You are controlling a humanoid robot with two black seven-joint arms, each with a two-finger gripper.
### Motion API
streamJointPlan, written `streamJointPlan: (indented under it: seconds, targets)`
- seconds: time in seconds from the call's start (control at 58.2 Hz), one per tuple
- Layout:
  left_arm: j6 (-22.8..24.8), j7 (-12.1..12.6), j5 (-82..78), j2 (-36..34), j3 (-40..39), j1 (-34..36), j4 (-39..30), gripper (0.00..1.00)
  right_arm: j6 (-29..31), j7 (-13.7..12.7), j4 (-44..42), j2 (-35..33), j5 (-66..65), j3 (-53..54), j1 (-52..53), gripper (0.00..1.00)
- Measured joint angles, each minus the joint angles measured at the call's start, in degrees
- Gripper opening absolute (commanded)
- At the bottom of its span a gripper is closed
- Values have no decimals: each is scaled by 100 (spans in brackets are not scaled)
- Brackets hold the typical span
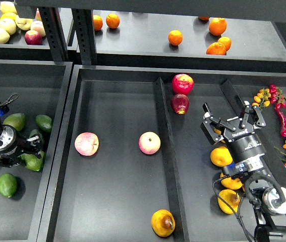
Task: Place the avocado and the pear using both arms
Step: 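Lift the avocado with the left gripper and lower it into the avocado bin, then open the left gripper and raise it back over the middle tray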
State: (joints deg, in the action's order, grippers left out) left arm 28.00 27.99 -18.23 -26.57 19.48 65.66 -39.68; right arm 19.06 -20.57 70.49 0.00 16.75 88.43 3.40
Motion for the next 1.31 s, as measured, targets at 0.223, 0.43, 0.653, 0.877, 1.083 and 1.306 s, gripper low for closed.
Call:
streamJointPlan:
  seconds: [0.223, 0.43, 0.653, 0.877, 1.083, 1.306]
  targets:
    - [0, 1, -298, 3, -137, 28, 21, 86, 23, -4, 0, 0, -1, -9, -15, 99]
    - [0, 1, -318, 3, -456, 79, 23, 99, 31, -10, 0, 0, -3, -41, -31, 99]
    - [-1, 1, -286, -25, -1565, 45, 45, 99, 43, -10, 0, 0, -4, -73, -103, 99]
    - [-1, 2, 165, 143, -3762, -549, -58, 99, 45, -18, -34, 0, -5, -223, -187, 99]
    - [-1, 2, 366, 386, -5598, -1368, -326, 99, 45, -27, -73, 0, -28, -367, -227, 99]
    - [-1, 1, 906, 1140, -7555, -2744, -1347, 99, 45, -27, -140, 0, -63, -610, -235, 99]
